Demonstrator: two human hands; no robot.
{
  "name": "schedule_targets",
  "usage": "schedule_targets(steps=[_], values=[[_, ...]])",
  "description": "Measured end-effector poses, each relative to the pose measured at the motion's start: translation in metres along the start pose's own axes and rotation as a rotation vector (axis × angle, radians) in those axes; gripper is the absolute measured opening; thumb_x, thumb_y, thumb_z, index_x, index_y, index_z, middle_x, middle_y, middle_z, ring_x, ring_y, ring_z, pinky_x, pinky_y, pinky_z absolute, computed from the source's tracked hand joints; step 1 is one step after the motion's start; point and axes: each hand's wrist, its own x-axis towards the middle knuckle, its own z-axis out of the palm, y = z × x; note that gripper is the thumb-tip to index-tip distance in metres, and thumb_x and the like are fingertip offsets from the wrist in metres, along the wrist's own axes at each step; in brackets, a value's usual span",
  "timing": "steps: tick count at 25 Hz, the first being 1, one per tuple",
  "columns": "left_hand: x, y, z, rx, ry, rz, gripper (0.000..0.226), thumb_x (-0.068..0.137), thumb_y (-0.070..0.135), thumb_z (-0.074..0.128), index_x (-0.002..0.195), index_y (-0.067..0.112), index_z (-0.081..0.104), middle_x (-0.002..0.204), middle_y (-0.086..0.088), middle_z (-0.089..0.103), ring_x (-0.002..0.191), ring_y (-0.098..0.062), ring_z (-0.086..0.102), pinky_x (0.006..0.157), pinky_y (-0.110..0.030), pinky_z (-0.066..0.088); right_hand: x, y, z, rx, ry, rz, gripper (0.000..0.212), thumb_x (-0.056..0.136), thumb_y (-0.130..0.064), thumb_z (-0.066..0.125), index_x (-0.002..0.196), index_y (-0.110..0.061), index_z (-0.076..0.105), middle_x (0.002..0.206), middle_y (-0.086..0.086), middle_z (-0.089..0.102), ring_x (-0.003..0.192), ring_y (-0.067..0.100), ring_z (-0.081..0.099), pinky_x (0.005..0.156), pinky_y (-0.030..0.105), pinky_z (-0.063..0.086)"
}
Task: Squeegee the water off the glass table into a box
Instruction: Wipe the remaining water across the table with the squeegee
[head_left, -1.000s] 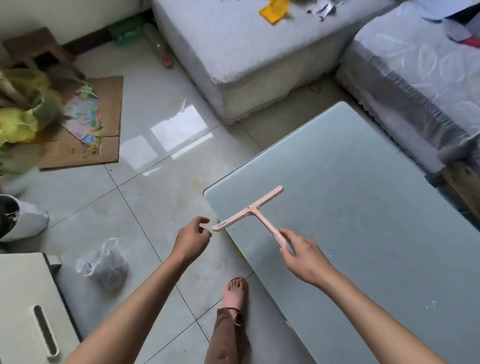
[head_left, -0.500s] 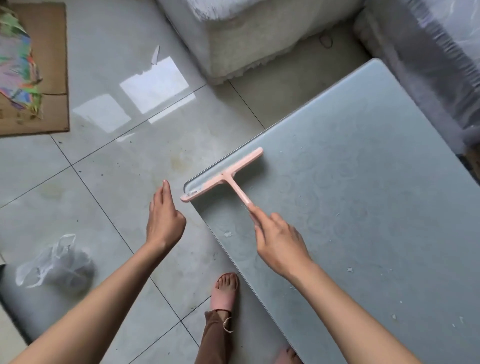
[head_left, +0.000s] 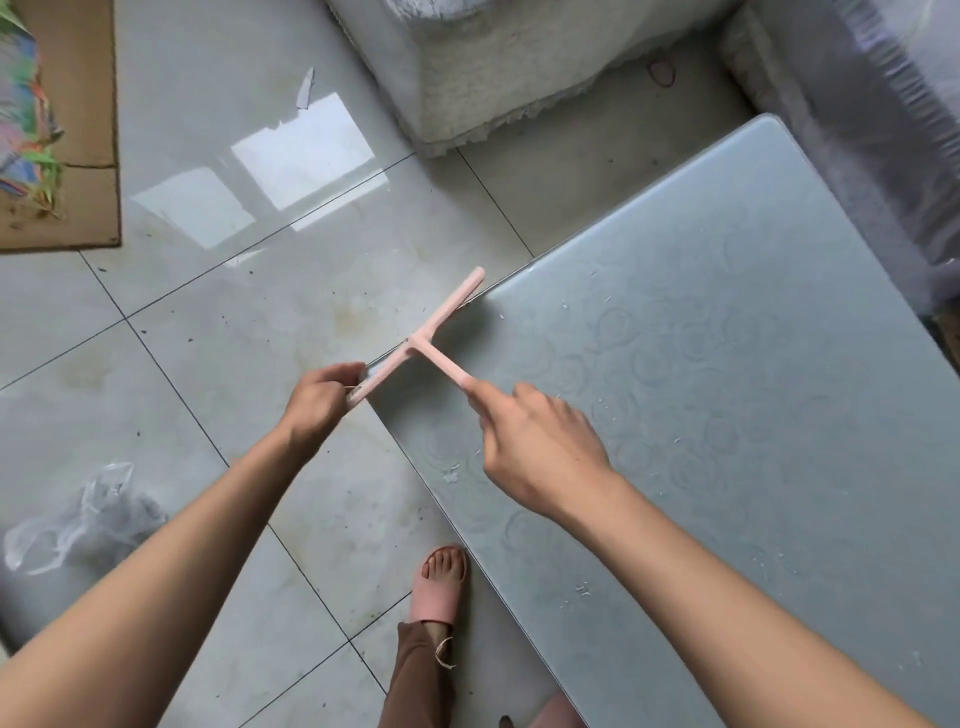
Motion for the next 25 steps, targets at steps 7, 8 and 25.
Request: schedule_targets(steps=[7,8,25], values=[[0.003,-0.003,-0.003,0.303,0.052,0.141,0.046,0.089,-0.002,0.034,0.125,0.008,0.061,0.13,-0.009,0.059,0.125,-0.024,0.05,0.105,-0.032,0.038,-0.072,0.031,-0.013,-0.088,-0.145,0.138,0.043,0.095,-0.024,0.034,0.134,-0.04,0.029,0.078,0.0,0.039,0.082,0.032,0.051,0.066,0.036,0.032],[0.004,-0.003,-0.005,0.339,0.051,0.158,0.048,0.088,-0.003,0.034,0.126,0.009,0.061,0.132,-0.009,0.058,0.127,-0.023,0.049,0.106,-0.032,0.037,-0.07,0.029,-0.019,-0.093,-0.136,0.122,0.044,0.095,-0.025,0.034,0.134,-0.043,0.027,0.075,-0.001,0.037,0.077,0.032,0.045,0.065,0.036,0.031],[0.002,0.002,-0.016,0.998,-0.038,0.31,0.068,0.082,-0.008,0.033,0.139,0.027,0.047,0.135,-0.004,0.048,0.122,-0.026,0.045,0.085,-0.039,0.048,-0.008,-0.036,-0.027,-0.162,-0.171,-0.11,0.041,0.092,-0.016,0.041,0.132,-0.024,0.039,0.087,0.006,0.049,0.085,0.033,0.047,0.066,0.034,0.026]])
